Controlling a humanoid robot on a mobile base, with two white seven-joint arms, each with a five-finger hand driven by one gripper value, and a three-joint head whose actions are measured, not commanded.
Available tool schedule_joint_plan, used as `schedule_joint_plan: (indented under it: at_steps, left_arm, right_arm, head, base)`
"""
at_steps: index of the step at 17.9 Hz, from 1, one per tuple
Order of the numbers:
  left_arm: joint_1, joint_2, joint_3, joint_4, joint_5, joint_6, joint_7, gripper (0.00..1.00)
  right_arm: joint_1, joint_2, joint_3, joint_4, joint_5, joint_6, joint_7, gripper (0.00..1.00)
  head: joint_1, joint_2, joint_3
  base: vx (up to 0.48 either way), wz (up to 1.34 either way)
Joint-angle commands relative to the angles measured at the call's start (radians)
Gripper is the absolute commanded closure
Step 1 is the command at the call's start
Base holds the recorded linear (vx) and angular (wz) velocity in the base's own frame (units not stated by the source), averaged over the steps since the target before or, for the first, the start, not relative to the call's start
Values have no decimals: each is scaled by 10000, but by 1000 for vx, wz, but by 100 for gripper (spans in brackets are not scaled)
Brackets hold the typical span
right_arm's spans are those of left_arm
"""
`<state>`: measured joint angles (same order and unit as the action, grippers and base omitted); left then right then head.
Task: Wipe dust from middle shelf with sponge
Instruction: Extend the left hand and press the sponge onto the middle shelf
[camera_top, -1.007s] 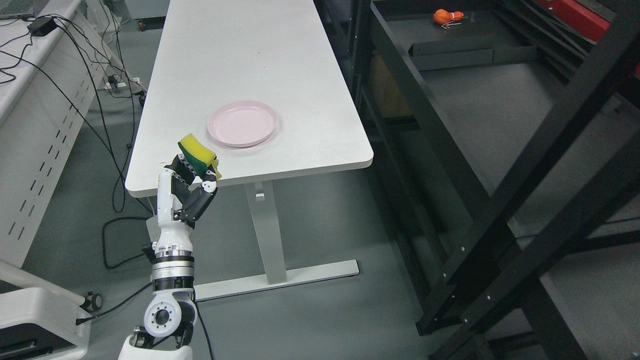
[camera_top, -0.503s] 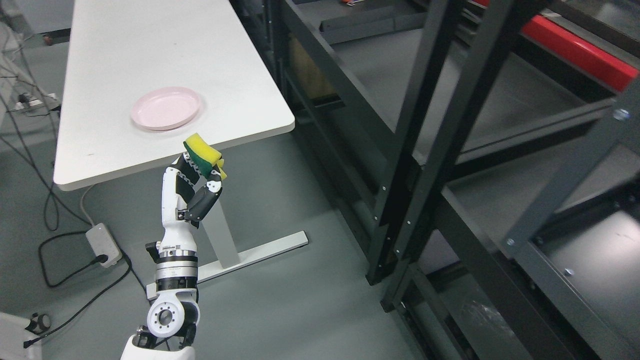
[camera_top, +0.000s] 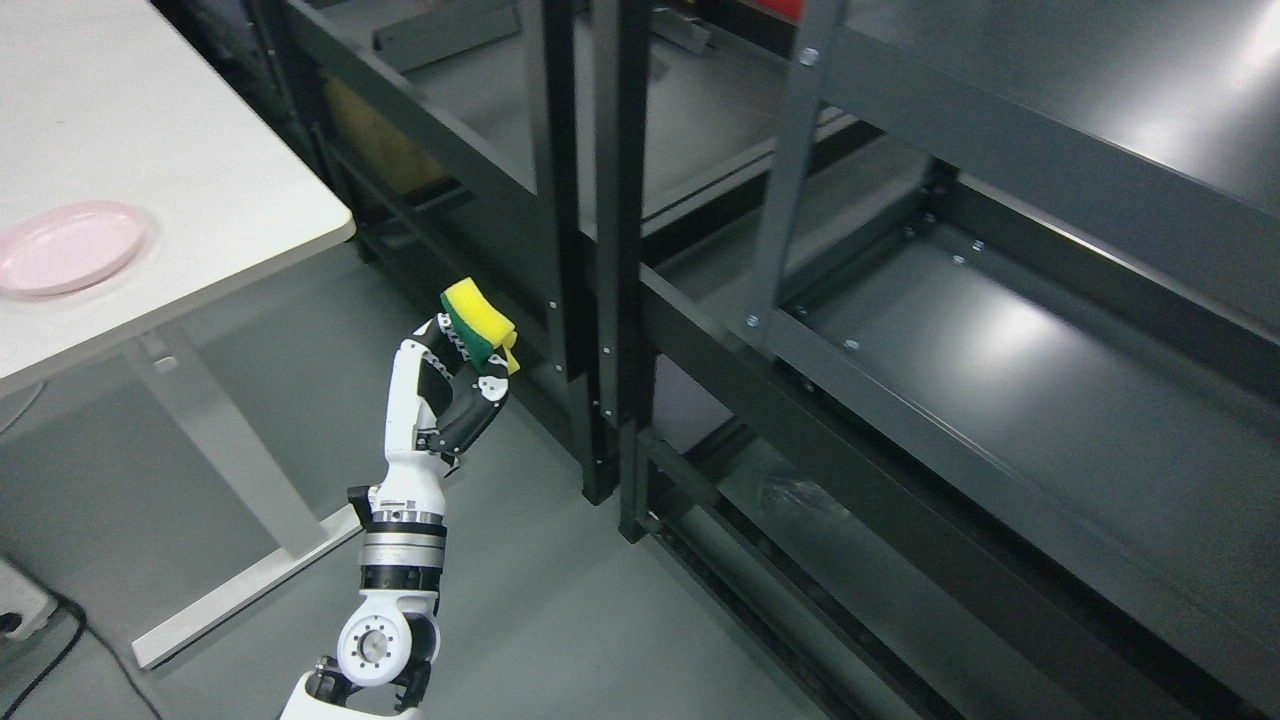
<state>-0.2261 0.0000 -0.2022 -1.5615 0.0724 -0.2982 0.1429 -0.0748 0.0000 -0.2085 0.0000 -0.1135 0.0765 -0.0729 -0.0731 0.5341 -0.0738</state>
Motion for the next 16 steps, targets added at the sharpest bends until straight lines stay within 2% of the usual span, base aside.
schedule_joint_plan:
  at_steps: [1, 5, 11, 16]
  left_arm:
    - [-116, 174, -2608, -78, -521, -758, -1178, 100]
    - [-743, 174, -3712, -77, -1658, -1679, -2961, 100]
    - [-3548, 174, -6119, -185, -2195, -1651, -3086, 100]
    - [-5282, 174, -6523, -154, -2687, -991, -3009, 100]
  right_arm:
    - [-3, -175, -1, -175, 0, 2, -7, 0]
    - [-3, -175, -1, -175, 0, 2, -7, 0]
    - [-3, -175, -1, -175, 0, 2, -7, 0]
    - [-3, -175, -1, -175, 0, 2, -7, 0]
  head:
    - [0, 0, 0]
    - [0, 0, 0]
    - [0, 0, 0]
    - [0, 0, 0]
  base:
    - [-256, -746]
    - [-217, -675]
    - [-121, -639]
    - [-19, -205]
